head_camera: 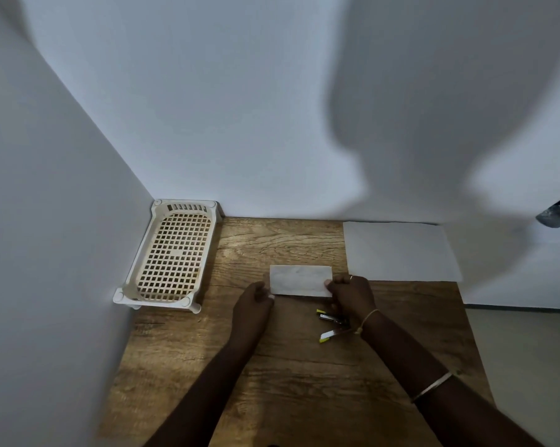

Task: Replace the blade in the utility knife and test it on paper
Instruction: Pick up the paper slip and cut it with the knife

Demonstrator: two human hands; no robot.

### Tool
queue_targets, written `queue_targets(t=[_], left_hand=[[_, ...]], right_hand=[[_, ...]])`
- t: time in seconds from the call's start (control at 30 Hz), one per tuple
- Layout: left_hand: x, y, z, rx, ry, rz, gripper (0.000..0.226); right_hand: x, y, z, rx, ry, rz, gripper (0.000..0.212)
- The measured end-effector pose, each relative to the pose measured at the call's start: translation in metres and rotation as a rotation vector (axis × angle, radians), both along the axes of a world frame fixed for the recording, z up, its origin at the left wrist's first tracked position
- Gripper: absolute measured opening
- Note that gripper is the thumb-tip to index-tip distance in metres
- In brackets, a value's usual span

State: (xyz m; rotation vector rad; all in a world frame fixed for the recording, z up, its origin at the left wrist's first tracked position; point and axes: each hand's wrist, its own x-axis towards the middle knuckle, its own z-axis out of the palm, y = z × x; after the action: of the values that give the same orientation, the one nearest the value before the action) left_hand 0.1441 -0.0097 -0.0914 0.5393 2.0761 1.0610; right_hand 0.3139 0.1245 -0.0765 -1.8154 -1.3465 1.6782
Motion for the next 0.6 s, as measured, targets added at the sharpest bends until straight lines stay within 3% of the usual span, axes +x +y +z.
queue_targets(t=[0.17,0.3,0.37,0.6], left_hand=[[0.007,-0.004,0.016,0.098,-0.231,0.117,0.051],[0.021,0.003,0.048,0.346,-0.643,0.187,0.032],[0.029,0.01,0.065,0.445,-0.802,0.29,0.05],[0.049,0.02,0.122,0.684,-0.865,0.417,0.062]], right_hand=[[0.006,-0.001,0.035,0.04,0.176,-0.011,0.005],[0.009,-0.002,0.068,0.095,0.297,0.003,0.007],[0.01,-0.001,0.084,0.112,0.358,-0.004,0.011],[0.019,-0.006,0.136,0.175,0.507,0.009,0.017]])
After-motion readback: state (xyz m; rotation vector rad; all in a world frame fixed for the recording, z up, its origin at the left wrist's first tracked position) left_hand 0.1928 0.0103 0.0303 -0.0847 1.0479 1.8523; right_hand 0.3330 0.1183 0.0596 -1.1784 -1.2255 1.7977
